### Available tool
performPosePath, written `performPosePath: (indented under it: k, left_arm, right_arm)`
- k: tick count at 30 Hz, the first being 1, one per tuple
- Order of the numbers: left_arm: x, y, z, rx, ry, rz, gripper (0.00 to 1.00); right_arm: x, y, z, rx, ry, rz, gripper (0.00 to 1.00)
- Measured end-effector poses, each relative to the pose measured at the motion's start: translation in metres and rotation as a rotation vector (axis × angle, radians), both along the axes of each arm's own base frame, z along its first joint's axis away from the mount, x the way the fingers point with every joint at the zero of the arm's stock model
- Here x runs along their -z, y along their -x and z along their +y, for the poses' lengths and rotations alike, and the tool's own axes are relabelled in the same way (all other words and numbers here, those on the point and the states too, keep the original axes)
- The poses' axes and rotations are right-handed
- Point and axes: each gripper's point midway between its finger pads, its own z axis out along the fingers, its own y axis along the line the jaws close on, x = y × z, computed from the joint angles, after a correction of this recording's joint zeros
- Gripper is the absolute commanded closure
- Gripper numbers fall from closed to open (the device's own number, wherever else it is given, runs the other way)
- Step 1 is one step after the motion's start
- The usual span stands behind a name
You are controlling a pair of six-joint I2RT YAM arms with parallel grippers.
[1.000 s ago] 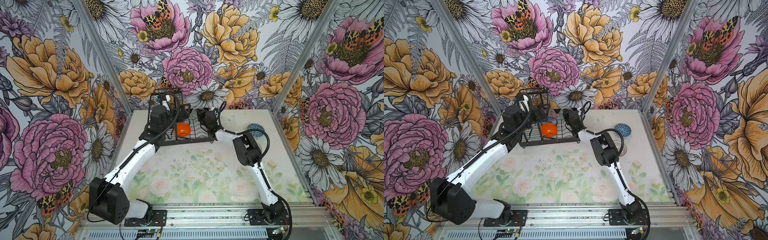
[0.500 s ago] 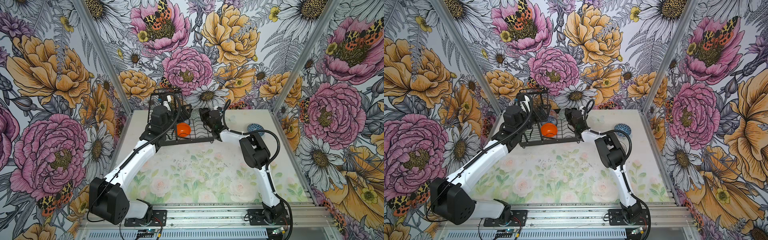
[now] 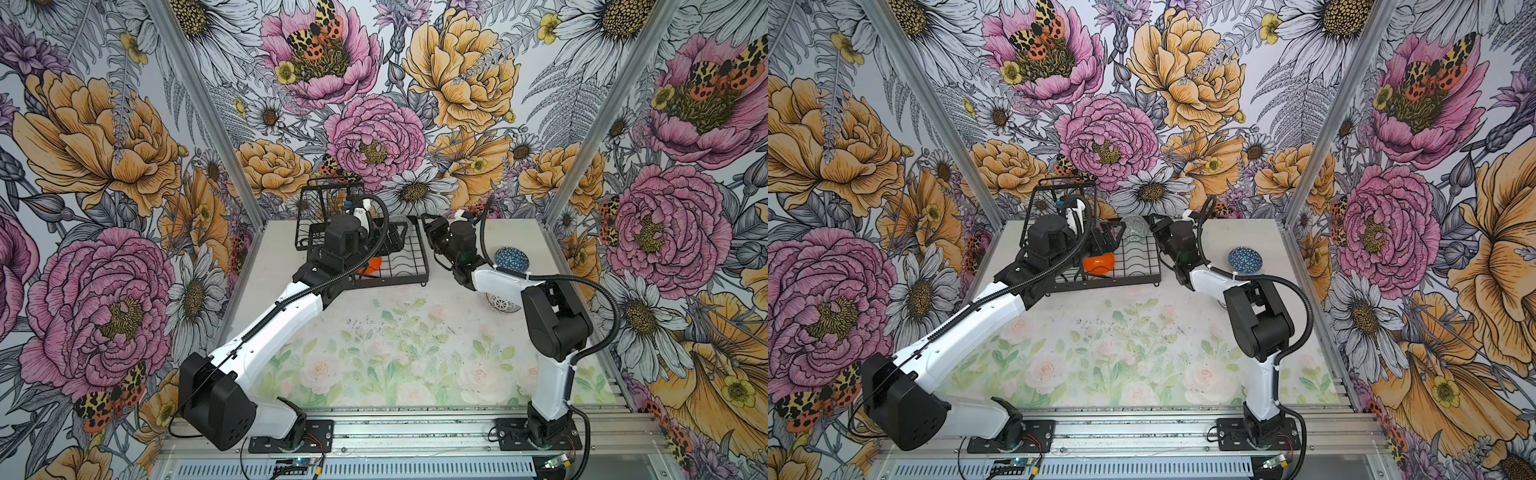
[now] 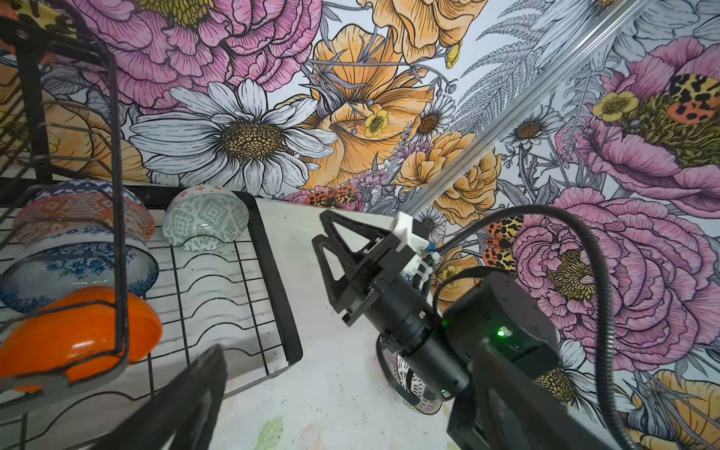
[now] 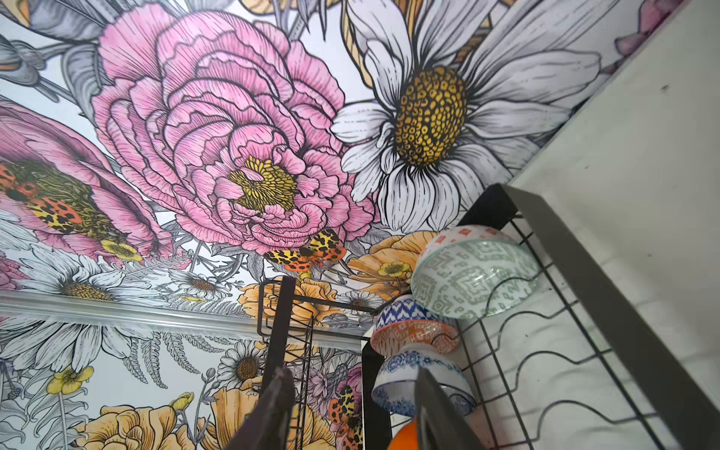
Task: Load bowls into a dish rack
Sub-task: Pick up the bowl from the middle-right of the table.
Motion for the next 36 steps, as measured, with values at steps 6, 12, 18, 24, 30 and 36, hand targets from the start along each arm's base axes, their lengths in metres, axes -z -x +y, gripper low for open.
performPosePath:
  k: [6, 12, 18, 24, 30, 36]
  left_arm:
    - [0.010, 0.020, -0.024, 0.042, -0.046, 0.018, 0.01]
    - [0.029, 0.033, -0.063, 0.109, -0.086, 0.050, 0.01]
    - [0.062, 0.033, -0.092, 0.152, -0.137, 0.106, 0.01]
    - [0.089, 0.031, -0.116, 0.184, -0.177, 0.148, 0.01]
    - [0.114, 0.040, -0.150, 0.263, -0.175, 0.202, 0.01]
    - [0.162, 0.042, -0.187, 0.339, -0.147, 0.317, 0.01]
  right_arm:
    - [-0.029, 0.026, -0.035, 0.017, 0.040, -0.036, 0.15]
    - [-0.033, 0.055, -0.072, 0.035, 0.093, -0.018, 0.01]
    - [-0.050, 0.089, -0.113, 0.080, 0.180, -0.019, 0.01]
    - [-0.069, 0.120, -0.152, 0.141, 0.255, -0.035, 0.01]
    - [-0.061, 0.143, -0.179, 0.179, 0.332, 0.011, 0.01]
    - [-0.048, 0.169, -0.191, 0.184, 0.390, 0.053, 0.01]
